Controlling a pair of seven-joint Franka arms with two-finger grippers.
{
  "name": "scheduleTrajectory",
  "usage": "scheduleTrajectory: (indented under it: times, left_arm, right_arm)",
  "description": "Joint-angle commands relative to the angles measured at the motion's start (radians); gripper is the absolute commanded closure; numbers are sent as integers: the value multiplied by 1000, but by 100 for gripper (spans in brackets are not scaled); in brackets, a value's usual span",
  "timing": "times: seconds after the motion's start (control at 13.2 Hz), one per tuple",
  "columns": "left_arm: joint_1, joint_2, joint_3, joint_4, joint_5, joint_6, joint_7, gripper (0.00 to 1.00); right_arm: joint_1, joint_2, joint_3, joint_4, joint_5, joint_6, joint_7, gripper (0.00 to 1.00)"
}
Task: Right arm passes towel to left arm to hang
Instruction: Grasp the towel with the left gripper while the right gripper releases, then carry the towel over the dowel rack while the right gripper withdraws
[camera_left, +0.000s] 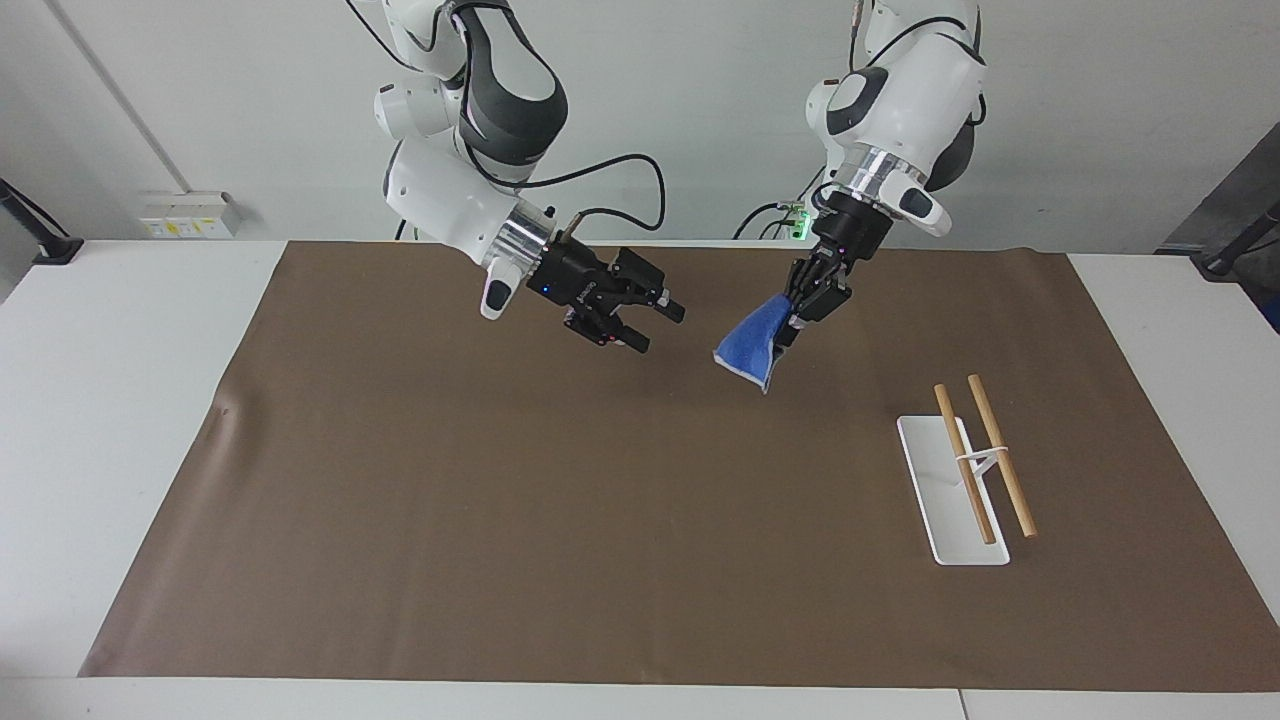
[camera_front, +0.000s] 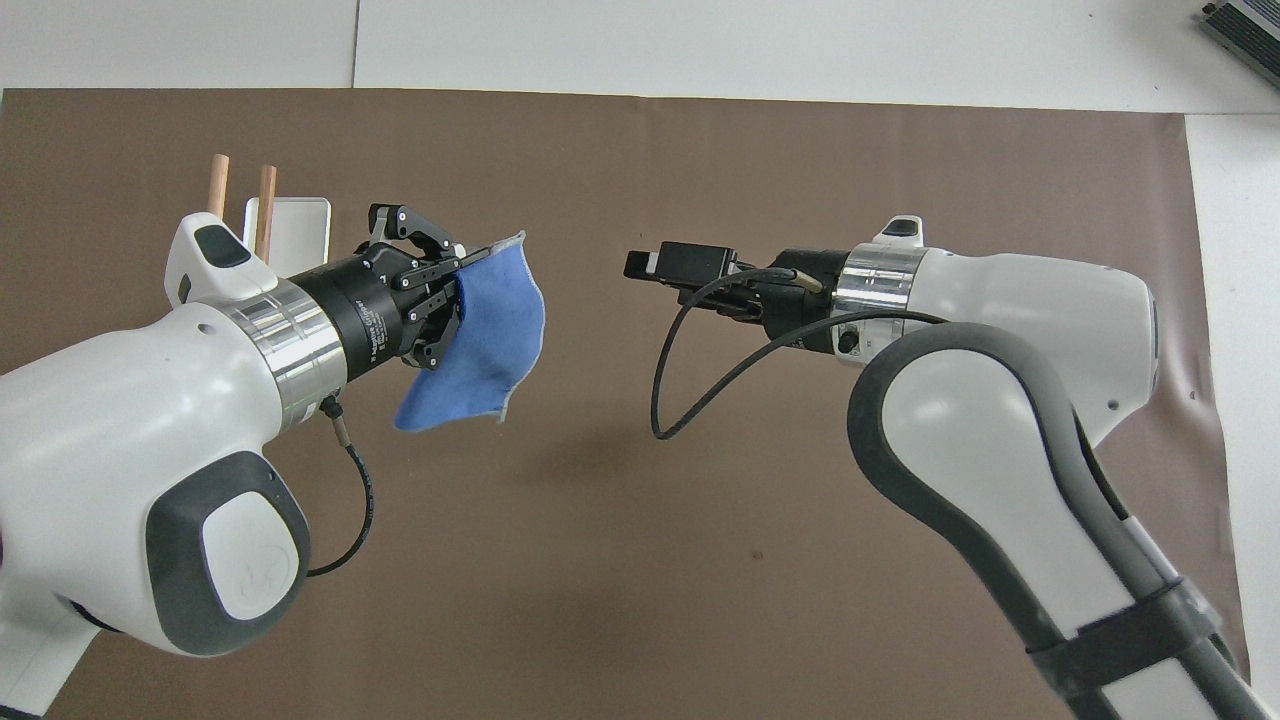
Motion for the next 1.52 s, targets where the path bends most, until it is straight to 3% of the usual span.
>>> scheduleTrajectory:
  times: [0.0,0.23,0.46,0.91,1.14,1.44]
  left_arm:
    - [9,9,-5,14,-5,-4,18,100]
    - [9,7,-5,11,-5,-4,73,100]
    - [40,6,-5,3,-5,1,111,100]
    - [222,7,-5,-32,-5,7,331,100]
    - [325,13,-5,-48,-5,25,398,100]
    - [368,87,-5,-46,-8,161,386,100]
  right_arm:
    - [-42,6,2,-8,-318,11,75,0]
    - [-101,11,2,-3,-743,-29,201,0]
    - [-183,1,-1,32,-973,-208,221,0]
    - [-301,-25,-8,251,-1033,-573,221,0]
    - [-301,-34,-37,346,-1032,-698,221,0]
    - [-284,-49,-78,397,-1033,-773,219,0]
